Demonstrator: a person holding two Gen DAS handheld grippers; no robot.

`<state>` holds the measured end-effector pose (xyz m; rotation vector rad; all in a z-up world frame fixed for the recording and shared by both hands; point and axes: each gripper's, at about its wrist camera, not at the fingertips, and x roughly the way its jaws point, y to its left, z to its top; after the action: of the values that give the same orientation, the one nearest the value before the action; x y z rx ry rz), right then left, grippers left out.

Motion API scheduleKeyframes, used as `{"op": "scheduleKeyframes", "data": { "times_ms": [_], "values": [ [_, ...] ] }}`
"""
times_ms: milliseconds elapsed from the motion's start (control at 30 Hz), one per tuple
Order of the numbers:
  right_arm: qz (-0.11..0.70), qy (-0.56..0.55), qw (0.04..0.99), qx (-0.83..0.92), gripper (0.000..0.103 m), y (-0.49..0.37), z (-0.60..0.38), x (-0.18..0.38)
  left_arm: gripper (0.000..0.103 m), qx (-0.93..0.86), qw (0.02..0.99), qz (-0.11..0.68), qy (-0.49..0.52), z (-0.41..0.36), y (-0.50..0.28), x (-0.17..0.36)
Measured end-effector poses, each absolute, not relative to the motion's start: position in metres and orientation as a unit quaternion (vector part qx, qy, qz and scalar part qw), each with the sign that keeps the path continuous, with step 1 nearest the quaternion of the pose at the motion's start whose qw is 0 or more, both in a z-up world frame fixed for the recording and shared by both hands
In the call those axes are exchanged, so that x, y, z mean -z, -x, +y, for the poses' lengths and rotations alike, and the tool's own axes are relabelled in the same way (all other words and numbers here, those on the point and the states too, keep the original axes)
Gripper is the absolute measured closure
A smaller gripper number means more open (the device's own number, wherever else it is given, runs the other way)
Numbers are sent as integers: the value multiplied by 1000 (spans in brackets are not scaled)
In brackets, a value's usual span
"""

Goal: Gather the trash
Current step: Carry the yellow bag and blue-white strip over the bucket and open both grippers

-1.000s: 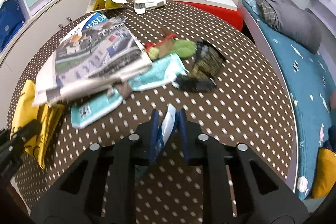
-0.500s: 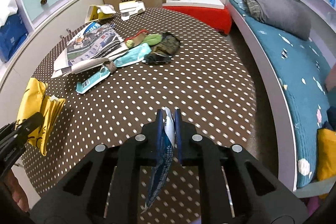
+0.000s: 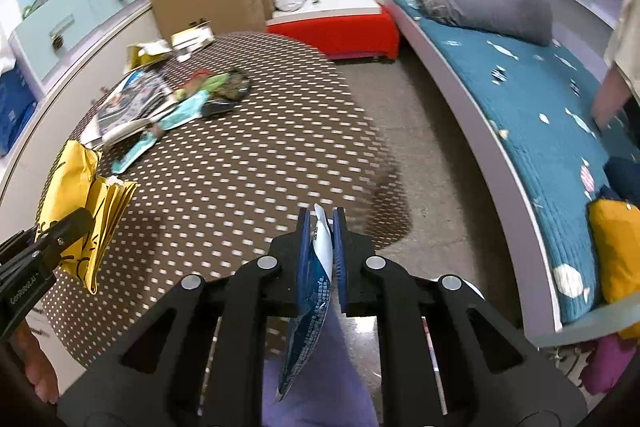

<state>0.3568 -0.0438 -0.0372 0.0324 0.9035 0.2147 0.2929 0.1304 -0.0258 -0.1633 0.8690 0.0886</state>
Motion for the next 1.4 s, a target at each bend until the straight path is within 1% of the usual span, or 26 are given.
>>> {"op": "scheduleKeyframes", "data": {
  "times_ms": [400,800,1100,1300,1400],
  "values": [
    [438,-55,897,-22,91,-345,-133,43,78,51,899,434,35,29,-319,30],
    [445,-86,889,57,91,-321,-212,55,78,140,879,456,-13,-62,-321,46],
    [471,-111,869,103,91,-303,-255,83,78,187,852,486,-56,-123,-321,74],
    [501,-124,848,123,91,-293,-273,111,77,220,820,523,-74,-158,-325,104],
    [515,-128,837,133,91,-288,-282,125,75,227,808,537,-87,-174,-328,119]
  ]
}}
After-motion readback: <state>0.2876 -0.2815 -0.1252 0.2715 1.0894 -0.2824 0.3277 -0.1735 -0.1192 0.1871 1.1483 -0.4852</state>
